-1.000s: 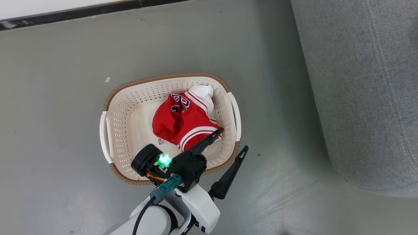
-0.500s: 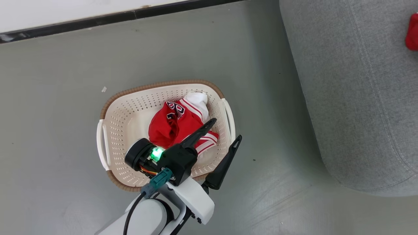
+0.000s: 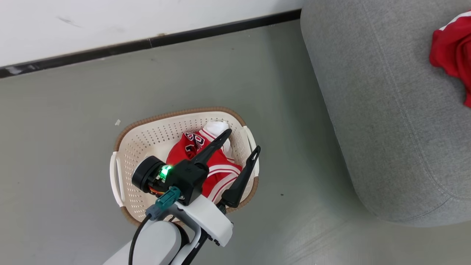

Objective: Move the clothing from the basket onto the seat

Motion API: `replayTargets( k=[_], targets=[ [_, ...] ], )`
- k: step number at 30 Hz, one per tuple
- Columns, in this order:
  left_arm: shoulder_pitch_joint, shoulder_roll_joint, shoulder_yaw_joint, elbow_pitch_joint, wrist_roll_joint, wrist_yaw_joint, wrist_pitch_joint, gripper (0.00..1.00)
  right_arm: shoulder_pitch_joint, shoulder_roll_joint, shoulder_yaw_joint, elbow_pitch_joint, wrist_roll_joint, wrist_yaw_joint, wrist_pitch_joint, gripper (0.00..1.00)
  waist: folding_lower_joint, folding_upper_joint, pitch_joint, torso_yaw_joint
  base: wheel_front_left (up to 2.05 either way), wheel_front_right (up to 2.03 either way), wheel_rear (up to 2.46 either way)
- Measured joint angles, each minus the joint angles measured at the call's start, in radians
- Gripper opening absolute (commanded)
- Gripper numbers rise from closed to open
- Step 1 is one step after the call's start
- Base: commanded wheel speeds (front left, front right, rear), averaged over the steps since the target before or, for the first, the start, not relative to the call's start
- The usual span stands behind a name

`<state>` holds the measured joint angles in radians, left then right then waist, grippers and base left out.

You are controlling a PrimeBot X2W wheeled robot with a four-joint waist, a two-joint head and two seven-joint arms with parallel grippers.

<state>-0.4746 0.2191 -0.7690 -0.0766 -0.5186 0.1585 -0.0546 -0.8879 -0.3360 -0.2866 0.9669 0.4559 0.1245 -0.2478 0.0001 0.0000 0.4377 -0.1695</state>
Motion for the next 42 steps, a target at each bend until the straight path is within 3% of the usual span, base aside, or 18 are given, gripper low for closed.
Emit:
replayTargets(
  k=[14,20,26,30,42],
  targets=[
    [0.07,-0.013,0.082,0.035,-0.054,0.008,-0.1,1.0,0.175,0.103,0.193,-0.255,-0.057,0.0,-0.005,1.0,0.0,0.0,-0.103,0.018,0.0,0.0,0.0],
    [0.104,0.001,0.13,0.068,-0.061,0.04,-0.146,1.0,0.257,0.165,0.301,-0.363,-0.088,0.0,-0.005,1.0,-0.0001,0.0,-0.143,0.042,0.0,0.0,0.0],
    [0.149,-0.002,0.173,0.091,-0.085,0.051,-0.168,1.0,0.316,0.195,0.371,-0.453,-0.109,0.0,-0.005,1.0,0.0,0.0,-0.176,0.065,0.0,0.0,0.0],
    [0.177,0.019,0.212,0.133,-0.082,0.082,-0.177,1.0,0.376,0.207,0.424,-0.517,-0.144,0.0,-0.005,1.0,0.0,0.0,-0.201,0.085,0.0,0.0,0.0],
    [0.245,0.024,0.277,0.202,-0.107,0.084,-0.192,1.0,0.564,0.223,0.398,-0.6,-0.152,0.0,-0.005,1.0,0.0,0.0,-0.274,0.133,0.0,0.0,0.0]
  ],
)
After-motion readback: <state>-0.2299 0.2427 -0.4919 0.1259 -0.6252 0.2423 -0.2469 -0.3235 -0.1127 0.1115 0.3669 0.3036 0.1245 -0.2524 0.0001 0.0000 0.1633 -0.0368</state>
